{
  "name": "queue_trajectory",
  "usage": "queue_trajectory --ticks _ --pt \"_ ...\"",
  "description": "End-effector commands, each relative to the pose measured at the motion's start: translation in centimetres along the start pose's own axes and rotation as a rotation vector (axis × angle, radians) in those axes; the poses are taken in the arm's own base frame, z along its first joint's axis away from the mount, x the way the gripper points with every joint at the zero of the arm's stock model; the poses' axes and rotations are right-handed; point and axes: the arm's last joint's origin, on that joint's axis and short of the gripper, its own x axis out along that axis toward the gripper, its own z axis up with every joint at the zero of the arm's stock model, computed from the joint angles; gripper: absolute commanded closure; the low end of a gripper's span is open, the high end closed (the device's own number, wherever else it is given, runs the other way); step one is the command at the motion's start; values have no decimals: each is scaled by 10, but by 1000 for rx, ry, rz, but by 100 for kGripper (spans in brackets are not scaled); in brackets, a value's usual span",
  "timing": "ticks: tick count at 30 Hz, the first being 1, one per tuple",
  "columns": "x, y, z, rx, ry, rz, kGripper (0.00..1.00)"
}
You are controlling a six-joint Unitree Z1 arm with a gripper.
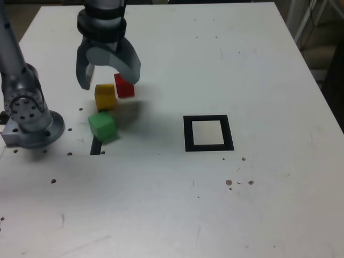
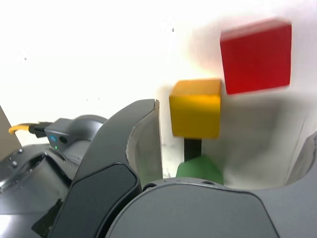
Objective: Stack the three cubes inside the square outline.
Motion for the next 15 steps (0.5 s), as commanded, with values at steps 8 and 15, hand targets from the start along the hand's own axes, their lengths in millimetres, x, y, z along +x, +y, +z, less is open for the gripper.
queue_trajectory --ticks 8,15 --pt "0 32 8 -39 15 -4 0" --pt "4 52 23 -42 22 -15 1"
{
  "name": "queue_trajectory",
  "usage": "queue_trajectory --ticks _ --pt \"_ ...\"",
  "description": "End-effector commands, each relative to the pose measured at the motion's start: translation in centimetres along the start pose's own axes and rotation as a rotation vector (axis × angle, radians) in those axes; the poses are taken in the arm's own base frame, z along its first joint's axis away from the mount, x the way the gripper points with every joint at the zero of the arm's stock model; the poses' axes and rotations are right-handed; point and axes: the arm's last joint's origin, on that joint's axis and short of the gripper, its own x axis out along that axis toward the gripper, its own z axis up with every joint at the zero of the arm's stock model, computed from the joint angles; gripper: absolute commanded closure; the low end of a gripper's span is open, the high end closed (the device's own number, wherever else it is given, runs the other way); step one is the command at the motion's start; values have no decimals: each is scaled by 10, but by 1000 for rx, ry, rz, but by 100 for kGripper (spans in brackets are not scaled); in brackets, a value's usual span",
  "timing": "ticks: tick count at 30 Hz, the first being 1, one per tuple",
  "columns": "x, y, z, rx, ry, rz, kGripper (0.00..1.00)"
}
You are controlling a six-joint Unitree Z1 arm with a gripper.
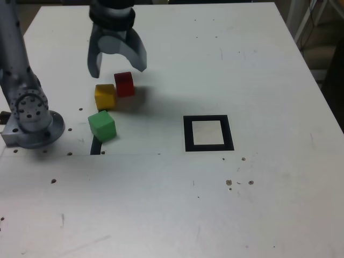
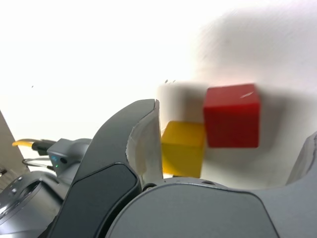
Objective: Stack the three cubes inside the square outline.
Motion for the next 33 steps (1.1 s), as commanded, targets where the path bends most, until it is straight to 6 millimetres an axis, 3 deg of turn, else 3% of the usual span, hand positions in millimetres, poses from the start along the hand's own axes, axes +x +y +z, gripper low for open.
queue_trajectory --ticks 1,23,33 --pt "2 6 6 -1 5 -1 1" --pt "28 35 31 -24 76 -58 5" --pt "35 35 36 -28 61 -84 19"
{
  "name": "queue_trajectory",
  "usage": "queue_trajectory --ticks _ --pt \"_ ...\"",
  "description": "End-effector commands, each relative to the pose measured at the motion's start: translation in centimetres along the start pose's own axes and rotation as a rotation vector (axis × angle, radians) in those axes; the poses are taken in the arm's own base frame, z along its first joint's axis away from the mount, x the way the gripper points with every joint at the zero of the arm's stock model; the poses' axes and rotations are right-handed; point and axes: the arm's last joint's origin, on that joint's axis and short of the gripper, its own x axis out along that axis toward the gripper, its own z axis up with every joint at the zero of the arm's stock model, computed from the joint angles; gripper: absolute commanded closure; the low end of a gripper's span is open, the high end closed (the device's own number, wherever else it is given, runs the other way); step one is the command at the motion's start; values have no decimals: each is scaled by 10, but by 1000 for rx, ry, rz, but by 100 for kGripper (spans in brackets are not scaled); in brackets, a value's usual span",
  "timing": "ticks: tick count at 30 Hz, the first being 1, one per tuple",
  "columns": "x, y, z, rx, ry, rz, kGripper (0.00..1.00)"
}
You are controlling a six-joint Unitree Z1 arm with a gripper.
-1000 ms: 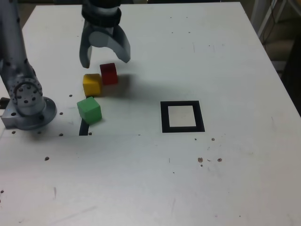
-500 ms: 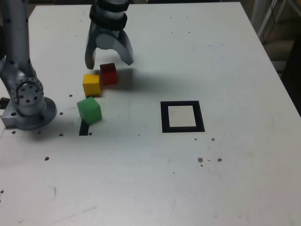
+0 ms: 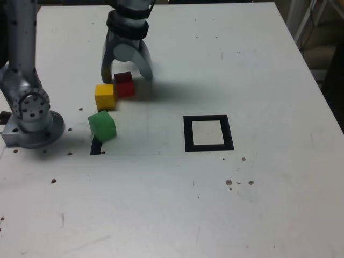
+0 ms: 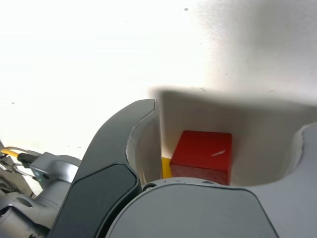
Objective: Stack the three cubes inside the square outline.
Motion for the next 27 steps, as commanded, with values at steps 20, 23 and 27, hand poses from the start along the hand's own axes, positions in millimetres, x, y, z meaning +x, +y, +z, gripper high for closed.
queue_trajectory --ticks 20,23,27 --pt "6 -2 4 -8 -17 -6 66" --pt "6 -3 4 -6 -18 -5 66" --pt "5 -4 2 -6 -25 -1 66"
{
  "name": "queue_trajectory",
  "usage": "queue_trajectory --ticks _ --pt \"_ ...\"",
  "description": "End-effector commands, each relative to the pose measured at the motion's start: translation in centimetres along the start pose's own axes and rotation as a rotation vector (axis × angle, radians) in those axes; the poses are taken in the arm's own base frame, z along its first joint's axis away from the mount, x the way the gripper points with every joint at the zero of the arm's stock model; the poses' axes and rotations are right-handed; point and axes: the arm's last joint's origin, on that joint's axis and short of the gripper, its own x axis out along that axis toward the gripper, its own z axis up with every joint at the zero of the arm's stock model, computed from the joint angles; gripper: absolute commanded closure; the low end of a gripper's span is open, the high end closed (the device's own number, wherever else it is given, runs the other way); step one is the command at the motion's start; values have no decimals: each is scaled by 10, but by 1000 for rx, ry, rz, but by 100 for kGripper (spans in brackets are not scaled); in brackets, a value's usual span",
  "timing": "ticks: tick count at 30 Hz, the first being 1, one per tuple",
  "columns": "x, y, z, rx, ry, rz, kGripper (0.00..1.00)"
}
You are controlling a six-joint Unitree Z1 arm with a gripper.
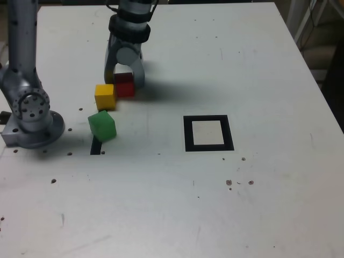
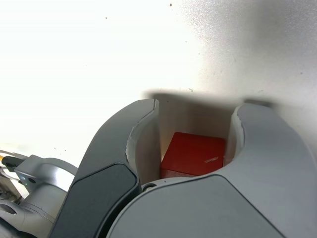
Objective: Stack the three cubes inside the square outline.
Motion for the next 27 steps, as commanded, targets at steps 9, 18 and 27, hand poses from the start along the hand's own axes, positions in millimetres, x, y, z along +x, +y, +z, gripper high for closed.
queue_trajectory --ticks 9,18,27 --pt "-19 -16 3 29 -12 29 66" --pt "-50 -49 19 91 -31 67 66" --pt "-81 -87 36 140 -61 69 66"
